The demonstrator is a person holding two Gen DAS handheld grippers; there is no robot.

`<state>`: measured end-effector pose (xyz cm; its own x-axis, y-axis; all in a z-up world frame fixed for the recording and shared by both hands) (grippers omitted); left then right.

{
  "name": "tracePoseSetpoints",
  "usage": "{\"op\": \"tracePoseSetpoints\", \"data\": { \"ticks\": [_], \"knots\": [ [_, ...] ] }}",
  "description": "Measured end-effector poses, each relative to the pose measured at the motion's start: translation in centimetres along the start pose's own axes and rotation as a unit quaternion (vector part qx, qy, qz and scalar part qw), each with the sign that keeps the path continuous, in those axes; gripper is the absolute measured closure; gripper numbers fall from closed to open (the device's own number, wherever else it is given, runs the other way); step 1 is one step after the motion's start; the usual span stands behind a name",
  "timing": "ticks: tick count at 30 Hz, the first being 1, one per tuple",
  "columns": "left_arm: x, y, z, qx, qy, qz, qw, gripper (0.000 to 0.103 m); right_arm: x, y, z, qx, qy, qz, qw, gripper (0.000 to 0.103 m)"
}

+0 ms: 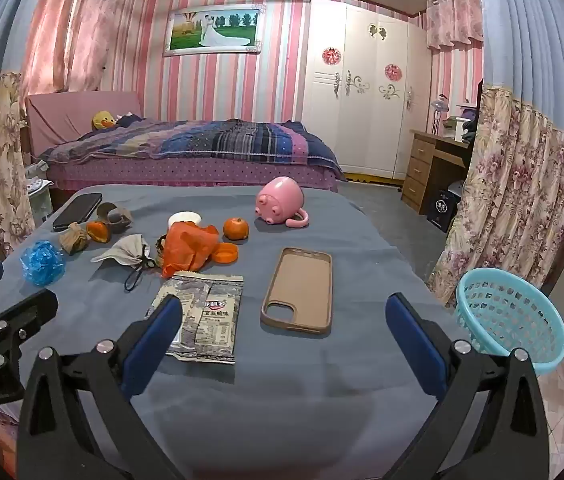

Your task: Collect trash

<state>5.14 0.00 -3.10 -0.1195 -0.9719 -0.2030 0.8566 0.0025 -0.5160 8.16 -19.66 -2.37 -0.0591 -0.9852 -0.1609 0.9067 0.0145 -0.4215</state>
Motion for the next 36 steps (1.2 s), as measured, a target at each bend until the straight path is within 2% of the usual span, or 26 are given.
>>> {"op": "tracePoseSetpoints", "data": {
  "ticks": [36],
  "knots": [
    [-0.43, 0.16, -0.20, -0.003, 0.003, 0.009, 1.0000, 0.005, 0.00, -0.01, -0.01, 0.000, -0.002, -0.002, 1.000, 0.004]
  ]
}}
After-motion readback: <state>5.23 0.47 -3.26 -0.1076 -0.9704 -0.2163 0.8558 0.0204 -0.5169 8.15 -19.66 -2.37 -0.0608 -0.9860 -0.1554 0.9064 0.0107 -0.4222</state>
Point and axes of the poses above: each gripper's, at about its wrist camera, not at the fingertips, and y roughly the way its jaws point, x to its right, z to its top, the point moved 6 cm from there along y, roughly the way its jaws point, and after that the axes turned 15 degrees about y, right-handed, at the moved point
